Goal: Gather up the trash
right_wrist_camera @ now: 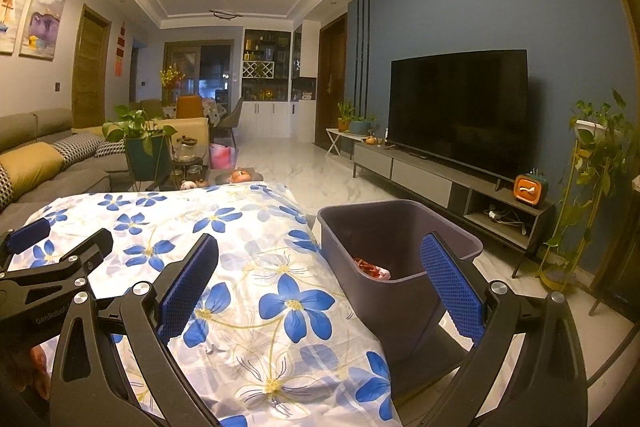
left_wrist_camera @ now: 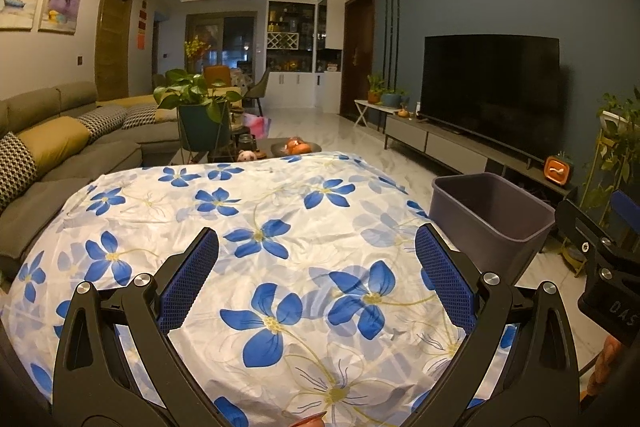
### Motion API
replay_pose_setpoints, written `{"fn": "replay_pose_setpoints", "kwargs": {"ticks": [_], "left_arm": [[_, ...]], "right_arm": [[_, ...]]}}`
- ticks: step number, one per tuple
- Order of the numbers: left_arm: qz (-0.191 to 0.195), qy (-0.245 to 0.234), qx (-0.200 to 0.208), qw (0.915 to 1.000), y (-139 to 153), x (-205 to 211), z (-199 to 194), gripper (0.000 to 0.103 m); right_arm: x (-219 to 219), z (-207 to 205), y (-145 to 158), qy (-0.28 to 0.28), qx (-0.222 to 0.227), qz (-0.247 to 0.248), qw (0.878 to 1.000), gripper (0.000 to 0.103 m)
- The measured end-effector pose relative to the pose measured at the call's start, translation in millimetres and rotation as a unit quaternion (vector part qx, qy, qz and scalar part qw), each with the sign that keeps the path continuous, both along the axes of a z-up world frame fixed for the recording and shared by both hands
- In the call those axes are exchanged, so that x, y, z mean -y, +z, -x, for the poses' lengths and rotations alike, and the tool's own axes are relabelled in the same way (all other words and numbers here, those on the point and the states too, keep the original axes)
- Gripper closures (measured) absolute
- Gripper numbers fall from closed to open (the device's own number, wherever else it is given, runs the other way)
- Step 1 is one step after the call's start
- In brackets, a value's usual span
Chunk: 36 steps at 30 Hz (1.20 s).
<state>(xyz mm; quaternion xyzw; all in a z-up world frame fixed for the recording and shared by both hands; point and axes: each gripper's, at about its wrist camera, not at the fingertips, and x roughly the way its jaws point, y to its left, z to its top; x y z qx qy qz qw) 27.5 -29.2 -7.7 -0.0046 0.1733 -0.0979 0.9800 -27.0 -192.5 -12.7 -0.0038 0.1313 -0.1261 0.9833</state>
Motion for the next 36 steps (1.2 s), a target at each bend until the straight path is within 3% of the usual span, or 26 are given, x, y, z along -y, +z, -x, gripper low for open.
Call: {"fn": "replay_pose_setpoints", "kwargs": {"ticks": [36], "left_arm": [[0.001,-0.005,0.005,1.0000,3.1,5.6,1.6,0.006]], "right_arm": [[1.6,1.5,0.5,0.000,0.002,-0.003,1.000,0.006]]}}
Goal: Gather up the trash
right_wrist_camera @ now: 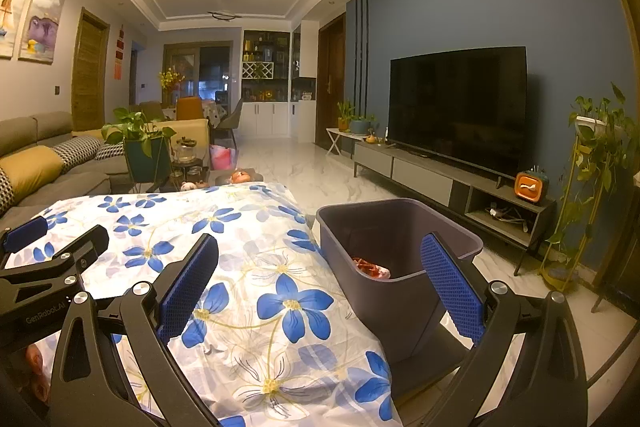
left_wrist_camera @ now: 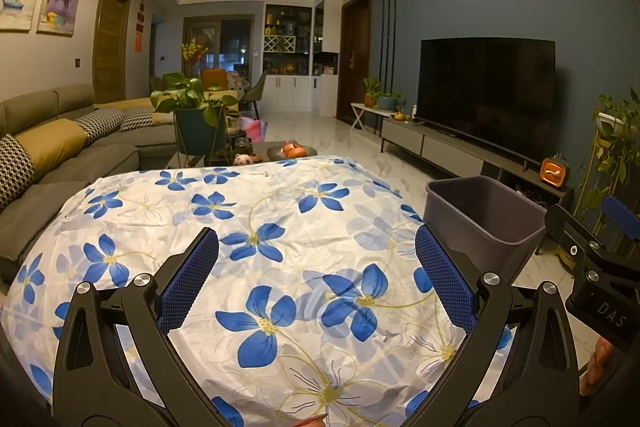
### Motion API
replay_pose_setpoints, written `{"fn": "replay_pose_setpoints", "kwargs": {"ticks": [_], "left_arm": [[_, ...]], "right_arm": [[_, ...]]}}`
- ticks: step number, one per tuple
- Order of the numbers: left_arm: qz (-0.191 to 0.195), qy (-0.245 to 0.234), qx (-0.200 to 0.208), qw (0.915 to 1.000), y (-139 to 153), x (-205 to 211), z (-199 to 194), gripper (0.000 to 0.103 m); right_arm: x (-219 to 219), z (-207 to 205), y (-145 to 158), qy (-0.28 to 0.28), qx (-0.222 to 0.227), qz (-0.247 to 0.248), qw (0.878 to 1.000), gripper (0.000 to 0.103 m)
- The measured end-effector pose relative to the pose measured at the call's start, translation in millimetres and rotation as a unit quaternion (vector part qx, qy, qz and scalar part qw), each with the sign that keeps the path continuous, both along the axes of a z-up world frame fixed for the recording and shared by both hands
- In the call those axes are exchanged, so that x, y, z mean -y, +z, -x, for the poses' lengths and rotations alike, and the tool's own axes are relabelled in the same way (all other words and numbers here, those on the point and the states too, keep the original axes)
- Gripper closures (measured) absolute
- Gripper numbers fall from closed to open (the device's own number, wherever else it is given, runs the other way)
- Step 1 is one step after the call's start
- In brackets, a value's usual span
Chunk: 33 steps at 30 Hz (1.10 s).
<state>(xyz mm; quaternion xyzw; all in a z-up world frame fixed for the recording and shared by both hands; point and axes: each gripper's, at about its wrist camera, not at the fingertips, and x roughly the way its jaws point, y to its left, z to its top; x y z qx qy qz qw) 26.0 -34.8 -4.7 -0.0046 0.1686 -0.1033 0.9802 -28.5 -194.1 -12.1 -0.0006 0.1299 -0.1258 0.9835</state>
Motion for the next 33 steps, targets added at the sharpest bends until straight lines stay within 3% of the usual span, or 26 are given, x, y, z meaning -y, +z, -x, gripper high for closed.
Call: {"fn": "replay_pose_setpoints", "kwargs": {"ticks": [33], "left_arm": [[0.004,0.002,0.005,1.0000,6.6,0.4,0.9,0.006]], "right_arm": [[-2.4,-4.0,1.5,0.004,0.000,0.000,1.000,0.006]]}}
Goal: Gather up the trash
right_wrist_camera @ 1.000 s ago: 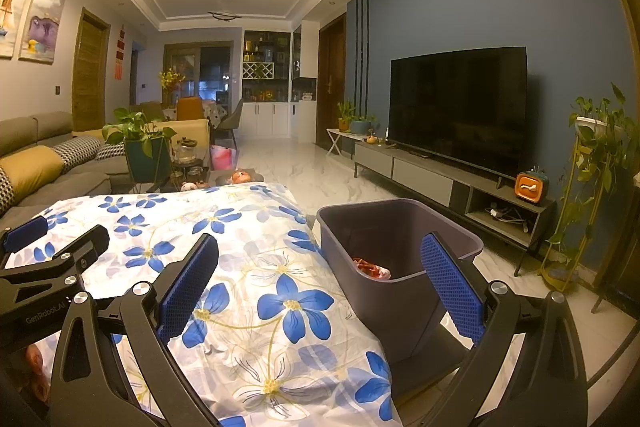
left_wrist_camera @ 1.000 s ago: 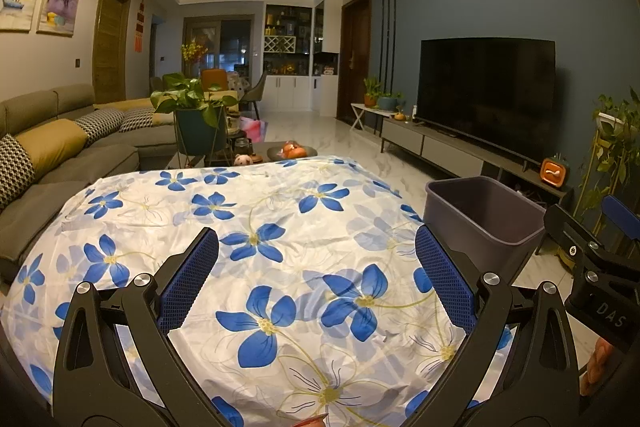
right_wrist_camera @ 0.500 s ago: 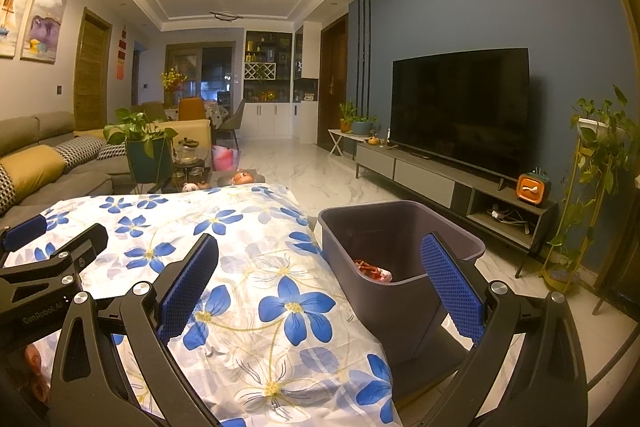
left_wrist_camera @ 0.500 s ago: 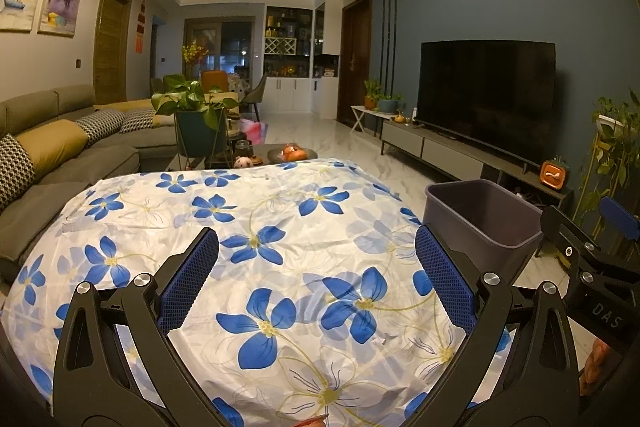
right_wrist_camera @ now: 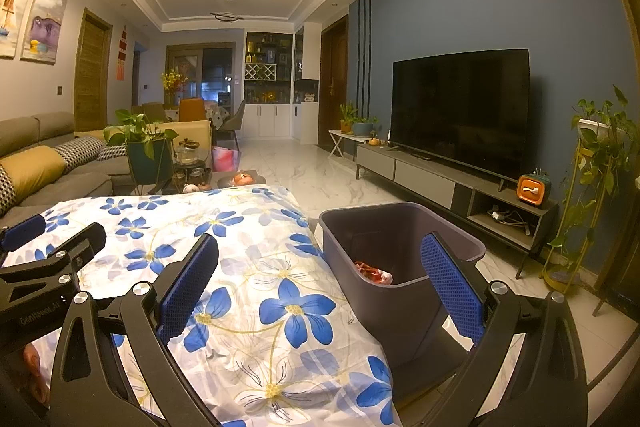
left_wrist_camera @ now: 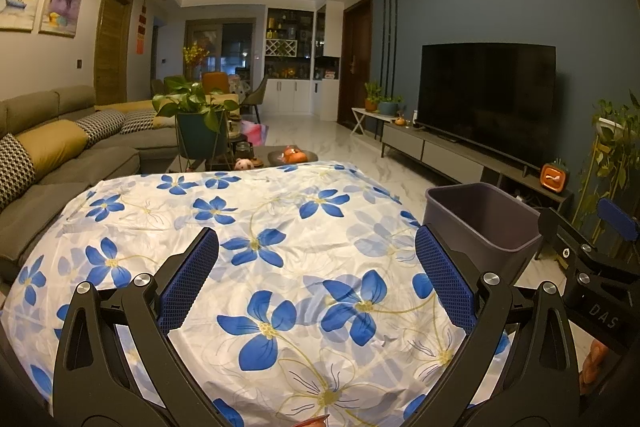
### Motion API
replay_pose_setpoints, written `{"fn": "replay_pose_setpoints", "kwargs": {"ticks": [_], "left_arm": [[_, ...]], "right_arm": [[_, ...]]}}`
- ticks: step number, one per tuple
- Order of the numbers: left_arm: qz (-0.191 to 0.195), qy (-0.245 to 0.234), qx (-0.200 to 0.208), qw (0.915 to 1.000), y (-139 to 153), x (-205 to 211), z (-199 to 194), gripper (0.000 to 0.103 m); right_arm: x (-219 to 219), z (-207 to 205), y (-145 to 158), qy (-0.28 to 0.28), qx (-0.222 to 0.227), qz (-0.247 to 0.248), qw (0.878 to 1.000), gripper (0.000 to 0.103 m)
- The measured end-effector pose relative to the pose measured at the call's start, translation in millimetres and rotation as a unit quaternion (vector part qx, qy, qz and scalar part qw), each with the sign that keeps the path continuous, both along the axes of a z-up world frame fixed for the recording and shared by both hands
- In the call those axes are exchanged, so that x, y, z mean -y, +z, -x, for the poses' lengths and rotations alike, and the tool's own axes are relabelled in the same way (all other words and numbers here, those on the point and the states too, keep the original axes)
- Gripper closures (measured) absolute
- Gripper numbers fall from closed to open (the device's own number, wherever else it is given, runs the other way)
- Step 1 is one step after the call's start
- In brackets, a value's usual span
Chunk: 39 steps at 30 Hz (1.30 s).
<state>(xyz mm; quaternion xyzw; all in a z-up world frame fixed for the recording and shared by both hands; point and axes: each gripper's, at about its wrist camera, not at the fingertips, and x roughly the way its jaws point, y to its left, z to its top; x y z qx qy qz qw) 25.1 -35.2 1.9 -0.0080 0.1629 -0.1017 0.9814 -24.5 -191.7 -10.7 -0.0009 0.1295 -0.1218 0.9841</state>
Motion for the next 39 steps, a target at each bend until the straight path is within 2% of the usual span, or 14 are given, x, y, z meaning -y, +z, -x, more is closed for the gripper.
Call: {"fn": "replay_pose_setpoints", "kwargs": {"ticks": [39], "left_arm": [[-0.003,0.005,0.008,1.0000,-1.3,-1.0,3.7,0.006]], "right_arm": [[-1.5,-4.1,-0.1,0.000,0.000,-0.001,1.000,0.006]]}}
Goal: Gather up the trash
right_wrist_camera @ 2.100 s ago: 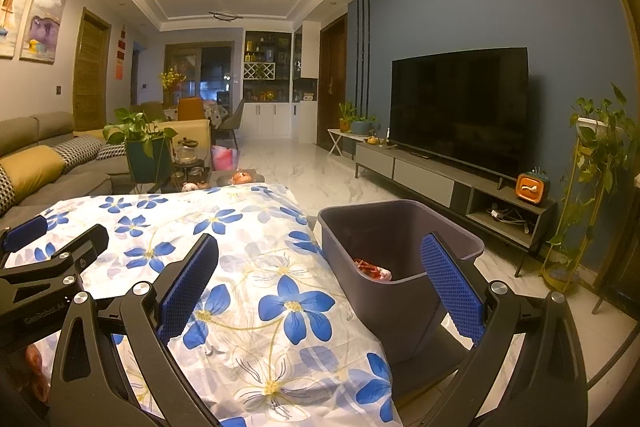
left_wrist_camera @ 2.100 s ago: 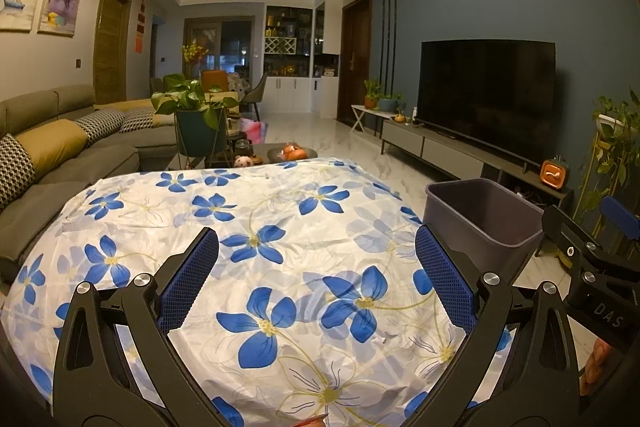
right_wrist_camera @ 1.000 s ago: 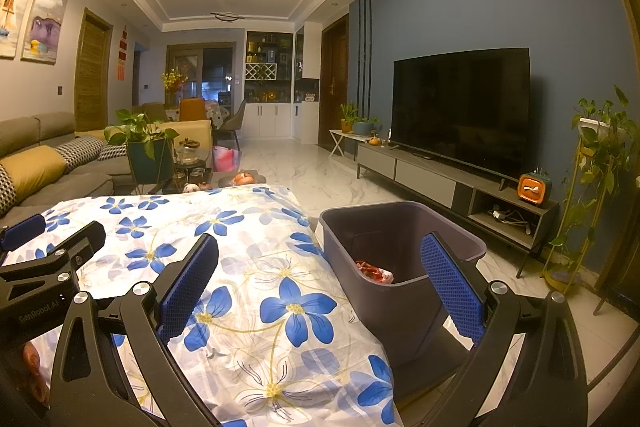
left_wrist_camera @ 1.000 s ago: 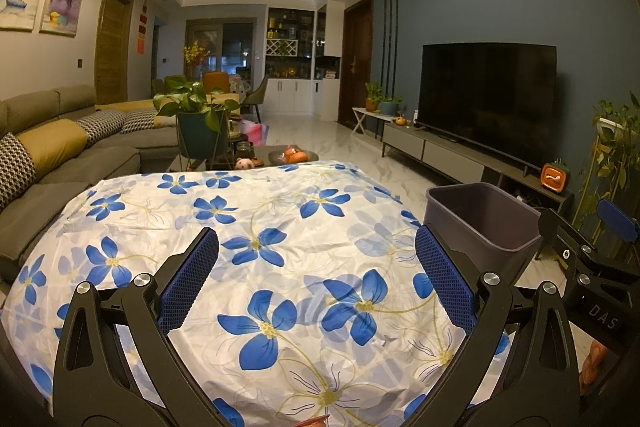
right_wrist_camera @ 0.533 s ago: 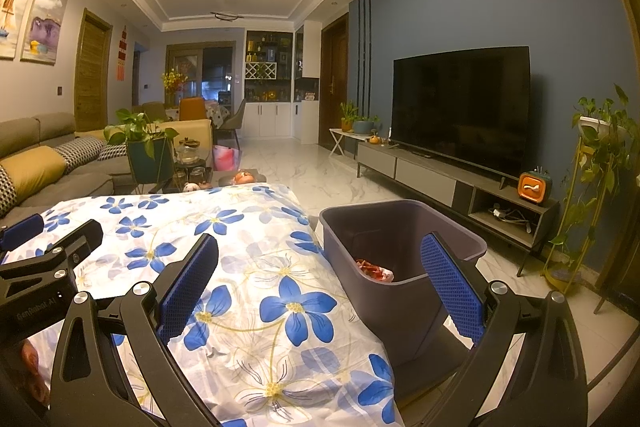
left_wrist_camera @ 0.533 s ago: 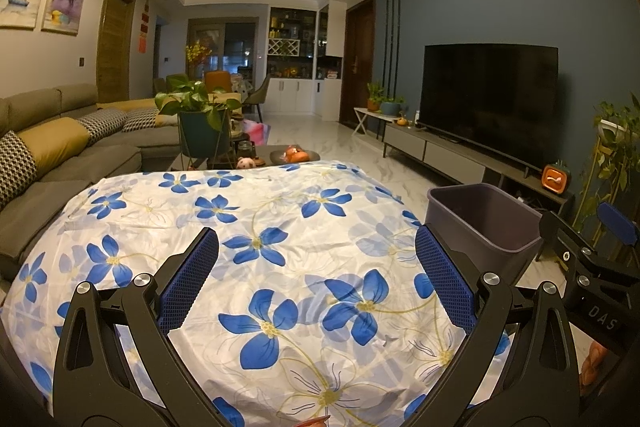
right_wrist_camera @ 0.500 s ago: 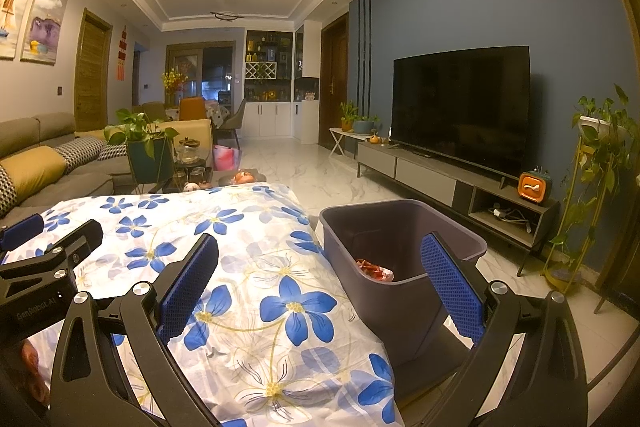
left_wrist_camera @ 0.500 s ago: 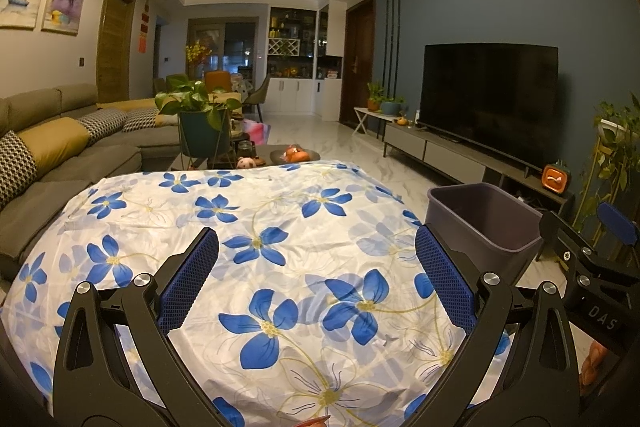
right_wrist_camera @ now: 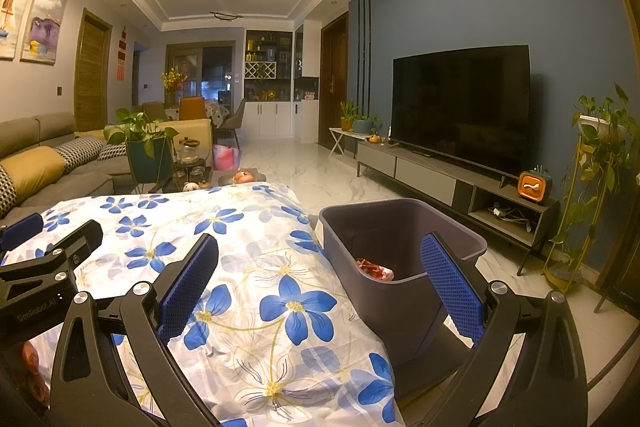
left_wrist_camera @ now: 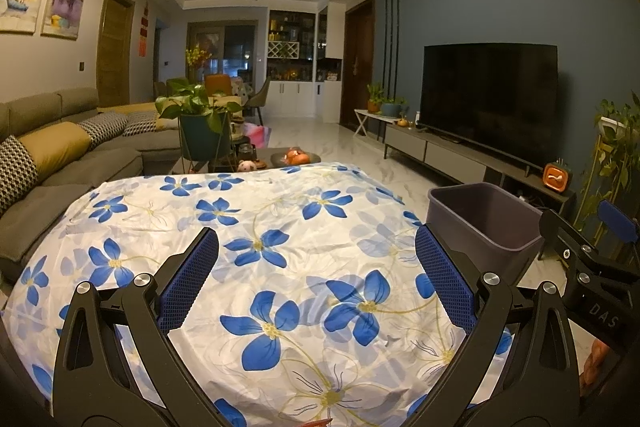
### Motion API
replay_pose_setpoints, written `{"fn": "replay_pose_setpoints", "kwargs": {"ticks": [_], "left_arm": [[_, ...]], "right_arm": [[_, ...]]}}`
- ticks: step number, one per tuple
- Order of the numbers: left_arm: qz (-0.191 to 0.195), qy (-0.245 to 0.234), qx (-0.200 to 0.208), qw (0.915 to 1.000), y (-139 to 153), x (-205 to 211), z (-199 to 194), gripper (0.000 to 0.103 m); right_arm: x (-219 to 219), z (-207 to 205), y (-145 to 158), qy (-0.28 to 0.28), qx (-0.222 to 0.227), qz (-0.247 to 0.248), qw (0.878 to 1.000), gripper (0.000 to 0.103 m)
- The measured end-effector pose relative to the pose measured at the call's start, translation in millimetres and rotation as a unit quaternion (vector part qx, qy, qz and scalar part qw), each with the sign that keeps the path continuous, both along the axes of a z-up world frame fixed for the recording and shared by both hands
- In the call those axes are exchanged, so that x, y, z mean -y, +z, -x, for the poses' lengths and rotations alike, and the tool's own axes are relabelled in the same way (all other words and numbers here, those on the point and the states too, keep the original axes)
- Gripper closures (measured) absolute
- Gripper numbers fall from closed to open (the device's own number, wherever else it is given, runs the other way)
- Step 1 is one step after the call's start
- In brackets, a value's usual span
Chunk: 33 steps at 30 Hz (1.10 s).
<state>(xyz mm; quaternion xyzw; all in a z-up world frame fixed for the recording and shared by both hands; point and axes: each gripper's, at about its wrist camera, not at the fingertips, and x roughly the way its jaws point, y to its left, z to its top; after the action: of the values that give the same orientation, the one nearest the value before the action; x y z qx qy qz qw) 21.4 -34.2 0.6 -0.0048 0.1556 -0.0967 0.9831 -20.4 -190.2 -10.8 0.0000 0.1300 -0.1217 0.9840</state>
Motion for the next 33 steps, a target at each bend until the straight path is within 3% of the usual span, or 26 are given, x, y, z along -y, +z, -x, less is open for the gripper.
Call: {"fn": "replay_pose_setpoints", "kwargs": {"ticks": [6,25,33], "left_arm": [[-0.011,-0.001,0.002,0.9999,-2.7,2.5,3.0,0.016],[-0.011,0.005,0.002,0.9999,-4.8,3.2,3.9,0.015],[-0.017,0.010,0.001,0.9998,-6.6,3.5,2.7,0.008]], "right_arm": [[0.2,0.2,-0.6,0.001,-0.001,-0.002,1.000,0.006],[-0.9,0.5,-1.7,0.001,-0.001,-0.004,1.000,0.006],[-0.1,0.9,-2.5,0.000,-0.002,-0.005,1.000,0.006]]}}
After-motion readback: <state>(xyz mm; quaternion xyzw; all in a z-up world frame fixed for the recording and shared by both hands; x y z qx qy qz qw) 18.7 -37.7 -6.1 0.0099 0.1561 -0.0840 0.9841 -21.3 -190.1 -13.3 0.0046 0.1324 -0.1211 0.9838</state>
